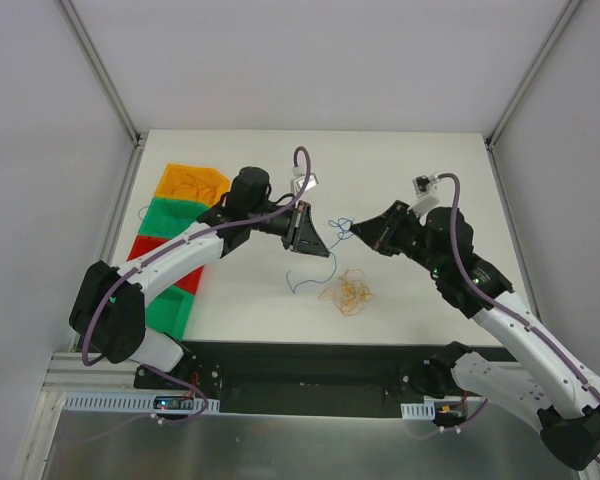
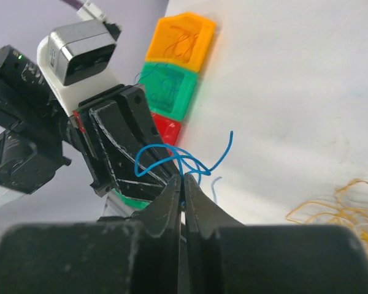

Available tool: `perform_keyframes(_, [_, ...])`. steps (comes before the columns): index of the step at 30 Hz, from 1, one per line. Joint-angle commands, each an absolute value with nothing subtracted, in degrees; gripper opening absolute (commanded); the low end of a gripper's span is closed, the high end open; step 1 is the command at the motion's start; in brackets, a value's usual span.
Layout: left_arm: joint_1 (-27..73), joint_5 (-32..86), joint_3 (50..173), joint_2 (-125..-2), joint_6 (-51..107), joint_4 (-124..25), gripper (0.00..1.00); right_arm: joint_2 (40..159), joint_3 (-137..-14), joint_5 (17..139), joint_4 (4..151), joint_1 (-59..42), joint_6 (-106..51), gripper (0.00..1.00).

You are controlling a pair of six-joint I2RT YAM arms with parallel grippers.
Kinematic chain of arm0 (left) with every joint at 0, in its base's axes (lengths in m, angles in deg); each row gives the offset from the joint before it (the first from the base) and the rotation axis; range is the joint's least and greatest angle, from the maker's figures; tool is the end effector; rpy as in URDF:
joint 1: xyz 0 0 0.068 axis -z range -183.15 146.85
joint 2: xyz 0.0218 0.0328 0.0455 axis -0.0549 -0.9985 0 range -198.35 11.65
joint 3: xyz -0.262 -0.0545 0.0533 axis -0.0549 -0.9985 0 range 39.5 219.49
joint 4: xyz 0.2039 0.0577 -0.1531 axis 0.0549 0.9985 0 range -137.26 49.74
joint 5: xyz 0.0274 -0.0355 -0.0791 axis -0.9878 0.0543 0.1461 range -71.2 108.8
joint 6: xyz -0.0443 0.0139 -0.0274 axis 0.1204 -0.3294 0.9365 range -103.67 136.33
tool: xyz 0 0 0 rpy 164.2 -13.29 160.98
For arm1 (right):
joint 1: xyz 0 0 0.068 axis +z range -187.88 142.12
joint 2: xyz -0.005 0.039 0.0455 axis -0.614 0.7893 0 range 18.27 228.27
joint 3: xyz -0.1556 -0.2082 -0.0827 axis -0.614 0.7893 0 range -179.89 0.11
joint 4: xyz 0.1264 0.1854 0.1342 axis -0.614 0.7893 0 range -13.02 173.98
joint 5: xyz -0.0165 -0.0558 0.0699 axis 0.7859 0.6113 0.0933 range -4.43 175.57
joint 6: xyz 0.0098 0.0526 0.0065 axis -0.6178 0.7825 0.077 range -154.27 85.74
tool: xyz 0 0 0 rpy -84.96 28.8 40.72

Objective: Untangle the cables

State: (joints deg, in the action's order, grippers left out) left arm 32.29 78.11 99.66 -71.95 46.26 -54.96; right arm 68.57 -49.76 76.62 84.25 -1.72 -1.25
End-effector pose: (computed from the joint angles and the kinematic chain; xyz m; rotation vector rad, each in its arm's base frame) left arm 0.2494 -0.2150 0.3086 0.9130 1.8658 -1.6939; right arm 0.1624 0.1254 0.3602 -0.1734 1.8063 1.0144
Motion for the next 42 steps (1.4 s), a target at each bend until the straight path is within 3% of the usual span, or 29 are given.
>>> perform_keyframes(1, [29.03,72.25,98.38,-69.04,43.06,-54.82,0.0,65.2,-51.65,88.19,91.2,-1.49,-3.93,0.06])
perform_keyframes(4, [26.74,72.77,99.0,-70.35,44.01,-54.12,0.0,65.55,-53.76,90.92,95.42,-1.4,-7.98,0.15])
perform_keyframes(5, [25.95,72.94,99.26,-70.97,44.45,-53.77,0.0,65.46,-53.77,92.41,96.13,-1.49,-8.68,0.21])
perform_keyframes(6, [25.16,72.42,99.17,-71.49,44.02,-53.07,0.0,65.55,-52.99,93.29,96.31,-1.58,-9.12,0.37])
perform_keyframes(8, [24.45,70.49,100.13,-72.63,41.83,-50.09,0.0,66.16,-51.84,95.23,95.97,-1.67,-10.35,0.56])
perform_keyframes(11, [22.61,70.04,102.94,-76.06,41.81,-43.94,0.0,69.32,-51.4,94.02,95.26,-2.11,-13.6,0.64])
perform_keyframes(17, [21.73,74.35,104.09,-79.4,41.38,-43.31,0.0,76.7,-49.38,83.66,84.38,-4.56,-14.67,0.67])
perform_keyframes(23, [21.55,75.15,104.1,-79.59,41.73,-42.95,0.0,82.33,-46.39,77.84,72.44,-9.57,-4.23,0.63])
perform_keyframes(28, [21.37,75.58,104.8,-80.38,42.26,-42.6,0.0,88.56,-48.14,74.58,62.22,-7.48,1.68,0.63])
perform_keyframes(34, [21.81,75.14,104.53,-79.15,41.73,-42.6,0.0,94.81,-53.76,78.79,64.93,-3.17,1.77,0.62])
perform_keyframes(42, [22.52,75.05,104.27,-76.95,41.64,-42.6,0.0,98.85,-54.12,81.0,64.15,-1.93,4.32,0.47])
